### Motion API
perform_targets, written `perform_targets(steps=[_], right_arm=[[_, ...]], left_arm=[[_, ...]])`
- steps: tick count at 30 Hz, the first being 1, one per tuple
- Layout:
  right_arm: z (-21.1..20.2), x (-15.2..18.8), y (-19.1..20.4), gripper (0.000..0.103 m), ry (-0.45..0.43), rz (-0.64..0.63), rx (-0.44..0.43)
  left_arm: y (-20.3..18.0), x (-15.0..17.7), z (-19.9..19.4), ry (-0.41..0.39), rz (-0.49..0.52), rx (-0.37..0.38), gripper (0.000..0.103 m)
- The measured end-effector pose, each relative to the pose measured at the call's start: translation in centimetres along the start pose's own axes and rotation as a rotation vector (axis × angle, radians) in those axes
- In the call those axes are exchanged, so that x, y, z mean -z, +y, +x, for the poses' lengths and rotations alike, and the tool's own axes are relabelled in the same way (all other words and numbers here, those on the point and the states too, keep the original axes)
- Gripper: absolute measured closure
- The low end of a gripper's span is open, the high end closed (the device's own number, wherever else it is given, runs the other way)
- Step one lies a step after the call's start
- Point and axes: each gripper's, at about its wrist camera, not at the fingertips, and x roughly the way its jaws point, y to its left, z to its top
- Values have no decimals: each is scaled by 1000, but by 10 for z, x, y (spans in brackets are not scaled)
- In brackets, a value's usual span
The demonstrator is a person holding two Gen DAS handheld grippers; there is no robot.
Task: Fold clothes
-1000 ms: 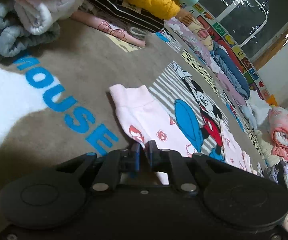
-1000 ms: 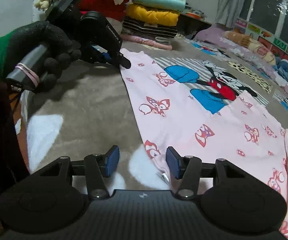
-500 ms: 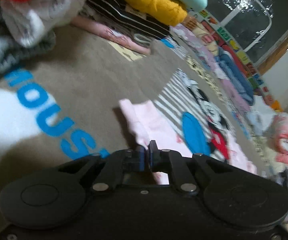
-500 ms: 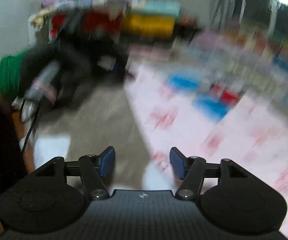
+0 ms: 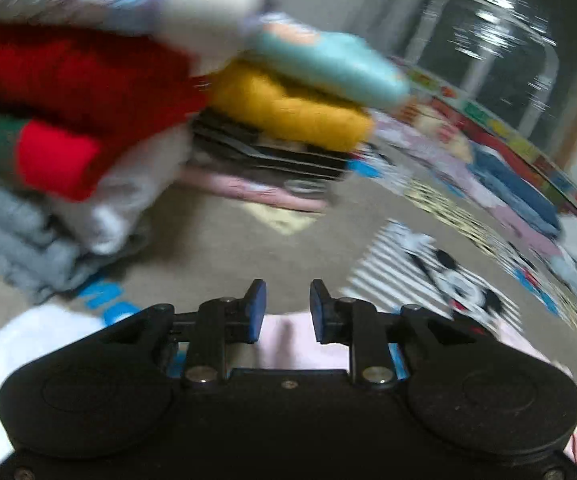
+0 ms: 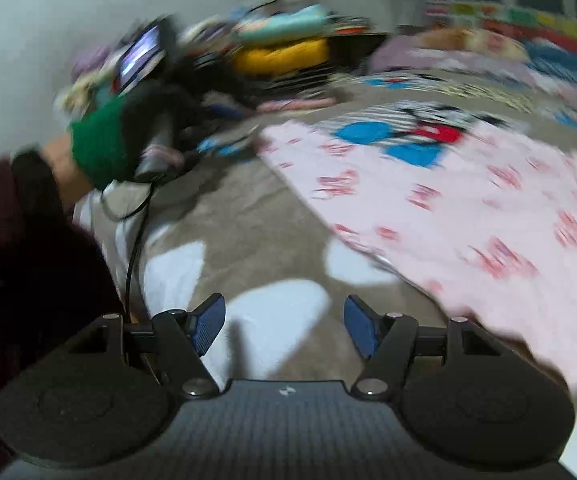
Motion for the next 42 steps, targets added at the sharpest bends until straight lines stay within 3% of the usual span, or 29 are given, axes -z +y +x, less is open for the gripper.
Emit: perform_targets(steps=[1,3,4,5,6,7,10,13,15,17,19,22,24,25,28,31,33,35,37,38,42], right_arm=[[-7,3,-5,37,-16,33,6],[-16,6,-14,37,-37,70,17],[-16,7,-16,36,-41,83,16],[-16,7,-19,36,-46,96,14],[-16,8,-21,36,-50,109,12],[-16,8,-24,35,-54,122,11],[-16,11,-27,35,-60,136,8],[-14,7,-21,34,-68,102,18],[-10,1,-16,34,-79,75,35],[-4,-7,-10,34,-90,50,49],[16,-26,-2,32,-94,24,37],[55,-53,10,28,-92,-21,56],[84,-62,11,27,-55,-16,71],[99,-65,9,26,-24,-4,73],[118,-64,17,17,13,-48,79],[110,-56,28,17,-8,-97,76],[108,-48,36,17,-14,-136,80],[110,-44,41,16,-15,-163,91],[111,-42,44,15,-15,-177,103],[111,-44,42,15,-9,-168,96],[112,-46,38,15,7,-159,86]], left_arm=[[-3,3,2,50,-3,84,83],[-8,13,19,223,-33,292,82],[-7,20,31,303,-58,328,65],[-6,27,43,380,-85,342,62],[0,30,50,383,-131,328,69],[9,26,50,336,-173,293,70],[33,6,35,179,-249,193,65],[46,-1,37,249,-296,264,62],[39,-2,41,308,-244,334,58],[27,-1,47,355,-211,397,38],[21,5,60,389,-221,420,35],[25,10,74,322,-250,341,47],[32,3,74,220,-291,289,48],[39,1,74,194,-336,298,47],[49,-6,64,192,-406,391,46],[33,0,64,377,-410,627,38],[17,19,66,527,-380,738,37],[4,40,72,633,-369,744,36],[-6,51,79,663,-317,716,37],[-6,51,81,648,-293,706,39],[25,19,86,395,-331,524,39]])
